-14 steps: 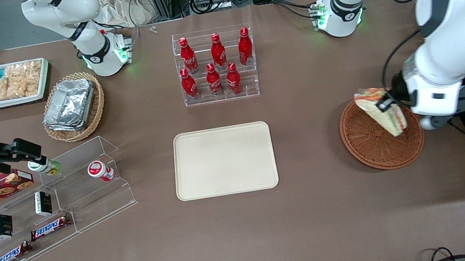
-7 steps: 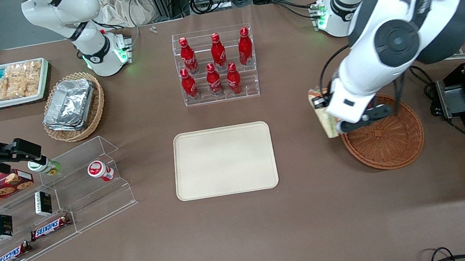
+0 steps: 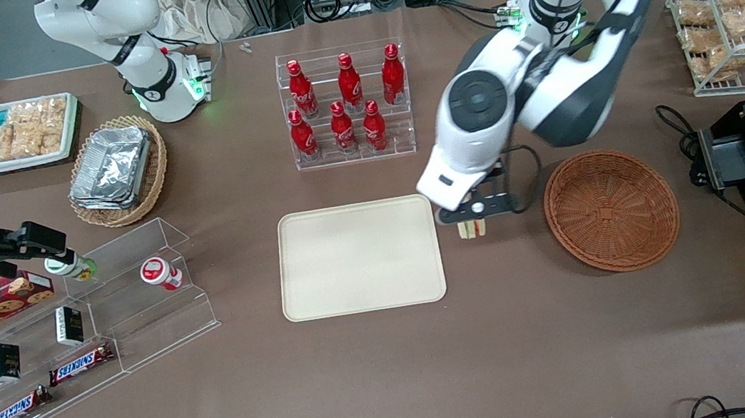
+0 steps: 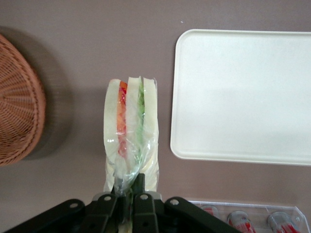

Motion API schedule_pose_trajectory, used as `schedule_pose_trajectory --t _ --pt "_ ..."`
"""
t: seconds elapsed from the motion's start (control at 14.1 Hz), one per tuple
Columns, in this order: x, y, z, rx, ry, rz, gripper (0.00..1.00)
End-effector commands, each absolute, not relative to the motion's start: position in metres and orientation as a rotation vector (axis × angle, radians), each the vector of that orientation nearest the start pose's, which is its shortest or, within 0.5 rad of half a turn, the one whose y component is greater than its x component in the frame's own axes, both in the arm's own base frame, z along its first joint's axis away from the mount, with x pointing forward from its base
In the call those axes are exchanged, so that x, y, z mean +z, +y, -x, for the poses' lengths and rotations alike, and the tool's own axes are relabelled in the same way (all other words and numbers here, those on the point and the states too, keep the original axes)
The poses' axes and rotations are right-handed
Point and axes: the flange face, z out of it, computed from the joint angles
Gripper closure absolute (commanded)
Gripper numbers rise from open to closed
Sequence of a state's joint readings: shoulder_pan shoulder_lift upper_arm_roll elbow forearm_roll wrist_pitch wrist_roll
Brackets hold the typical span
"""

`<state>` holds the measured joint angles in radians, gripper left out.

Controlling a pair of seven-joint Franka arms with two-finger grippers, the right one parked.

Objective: Place sandwich from basket to tray
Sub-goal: 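Carry the held sandwich over to the cream tray, then lower the sandwich onto the tray and open the left gripper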

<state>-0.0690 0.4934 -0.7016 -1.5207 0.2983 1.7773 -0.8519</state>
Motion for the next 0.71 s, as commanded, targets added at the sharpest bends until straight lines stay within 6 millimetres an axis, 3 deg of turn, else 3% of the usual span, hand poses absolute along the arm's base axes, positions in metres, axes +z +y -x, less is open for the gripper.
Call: schedule_pose_trajectory --t 0.0,0.14,0.35,0.43,0.57,0.64 --pt "0.380 -0.420 -0.543 0.102 -0.094 3.072 1.00" --pt "0.344 -0.427 -0.550 0.089 -0.170 3.080 1.00" --pt "0.311 -0.441 -0.553 0.031 -0.168 3.142 1.00" --pt "0.302 -0.463 -0.541 -0.012 -0.130 3.153 1.00" --pt "0.275 -0.464 -0.543 -0.029 -0.175 3.130 1.00" --pt "0.271 -0.467 -0.542 -0.038 -0.174 3.143 1.00"
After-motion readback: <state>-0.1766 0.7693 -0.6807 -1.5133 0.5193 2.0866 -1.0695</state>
